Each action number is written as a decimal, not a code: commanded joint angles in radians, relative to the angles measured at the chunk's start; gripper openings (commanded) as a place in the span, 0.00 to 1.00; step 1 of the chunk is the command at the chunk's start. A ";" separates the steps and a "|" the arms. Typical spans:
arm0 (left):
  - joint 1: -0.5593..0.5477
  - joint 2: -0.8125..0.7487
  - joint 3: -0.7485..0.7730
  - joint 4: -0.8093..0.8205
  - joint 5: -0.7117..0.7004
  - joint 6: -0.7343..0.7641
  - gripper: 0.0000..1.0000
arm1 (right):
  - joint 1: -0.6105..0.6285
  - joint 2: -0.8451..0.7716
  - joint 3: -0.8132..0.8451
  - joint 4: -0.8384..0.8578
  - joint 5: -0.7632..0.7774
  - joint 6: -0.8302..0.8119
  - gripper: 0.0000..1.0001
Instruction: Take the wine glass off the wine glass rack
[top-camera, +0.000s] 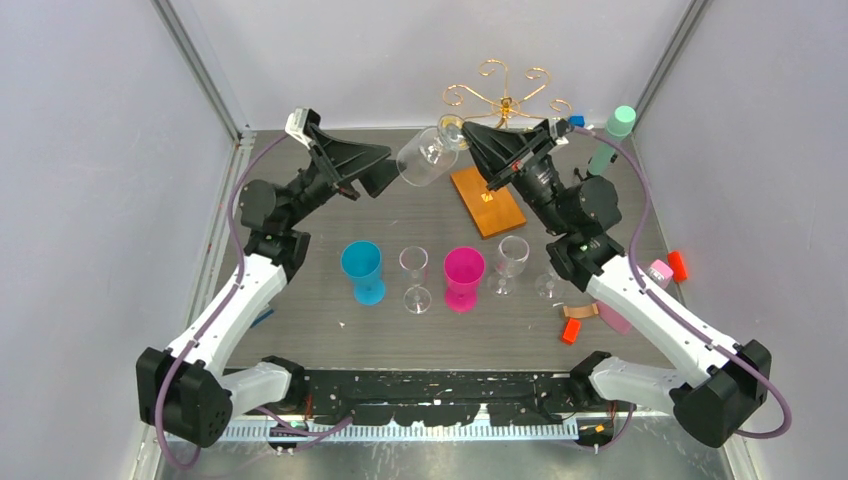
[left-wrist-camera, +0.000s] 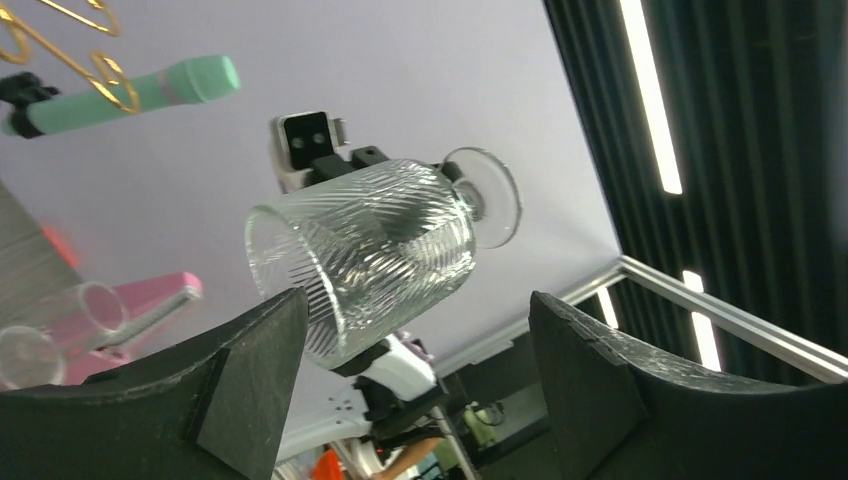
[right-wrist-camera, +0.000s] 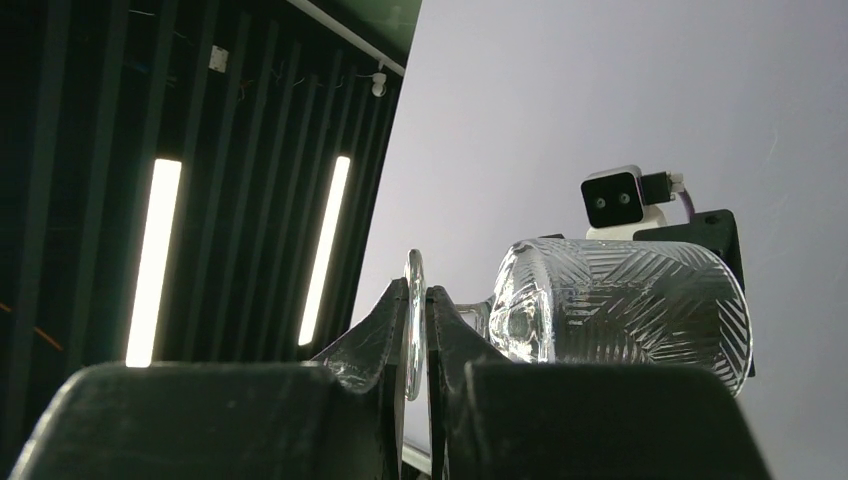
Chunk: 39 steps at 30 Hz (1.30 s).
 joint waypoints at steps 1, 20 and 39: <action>0.005 -0.004 -0.021 0.242 0.003 -0.216 0.81 | 0.031 0.028 -0.004 0.216 0.035 0.106 0.00; 0.004 -0.020 -0.052 0.313 -0.015 -0.312 0.01 | 0.076 0.180 -0.084 0.452 0.074 0.298 0.00; 0.091 -0.198 0.270 -0.827 -0.086 0.625 0.00 | 0.076 0.066 -0.143 0.176 0.121 0.047 0.71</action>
